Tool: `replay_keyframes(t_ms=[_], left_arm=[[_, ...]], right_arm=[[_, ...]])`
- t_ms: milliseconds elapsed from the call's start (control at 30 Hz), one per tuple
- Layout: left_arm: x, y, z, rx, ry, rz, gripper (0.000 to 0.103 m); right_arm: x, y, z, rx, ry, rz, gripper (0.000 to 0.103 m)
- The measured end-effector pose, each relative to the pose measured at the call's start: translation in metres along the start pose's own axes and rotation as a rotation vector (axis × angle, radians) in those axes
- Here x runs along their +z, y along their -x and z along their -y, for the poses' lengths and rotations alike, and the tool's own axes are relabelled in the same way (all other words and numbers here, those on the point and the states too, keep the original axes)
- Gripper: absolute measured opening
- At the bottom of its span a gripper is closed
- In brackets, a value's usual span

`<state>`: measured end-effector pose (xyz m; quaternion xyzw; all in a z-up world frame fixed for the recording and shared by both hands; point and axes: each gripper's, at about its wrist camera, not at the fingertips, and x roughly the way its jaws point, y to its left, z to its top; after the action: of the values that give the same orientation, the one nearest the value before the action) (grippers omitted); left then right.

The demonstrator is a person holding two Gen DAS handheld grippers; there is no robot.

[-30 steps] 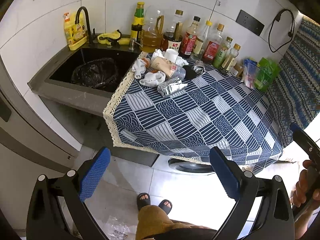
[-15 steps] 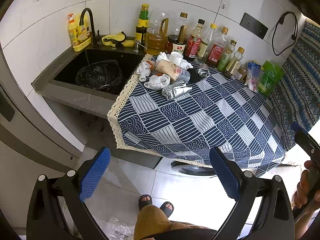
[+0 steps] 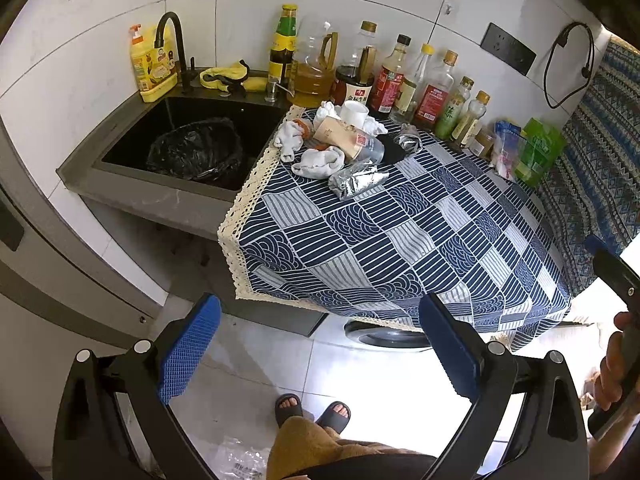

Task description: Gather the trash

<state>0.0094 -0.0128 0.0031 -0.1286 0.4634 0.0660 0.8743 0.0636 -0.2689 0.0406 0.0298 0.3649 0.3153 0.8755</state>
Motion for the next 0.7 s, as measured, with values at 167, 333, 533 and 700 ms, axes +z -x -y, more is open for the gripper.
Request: replay_keyframes(t_ms=[167, 333, 533, 700], left_arm=[[0.006, 0.006, -0.021, -0.021, -0.020, 0.003, 0.096], [0.014, 0.006, -0.041, -0.044, -0.034, -0.006, 0.096], [0.018, 0.008, -0.065, -0.069, -0.055, -0.003, 0.096], [0.021, -0.003, -0.088, -0.068, -0.027, -0.036, 0.096]], right_arm=[[0.004, -0.008, -0.017, -0.024, -0.019, -0.017, 0.098], [0.009, -0.013, -0.039, -0.051, -0.028, -0.002, 0.098], [0.009, -0.021, -0.060, -0.068, -0.041, 0.014, 0.098], [0.008, -0.038, -0.071, -0.067, -0.055, -0.012, 0.098]])
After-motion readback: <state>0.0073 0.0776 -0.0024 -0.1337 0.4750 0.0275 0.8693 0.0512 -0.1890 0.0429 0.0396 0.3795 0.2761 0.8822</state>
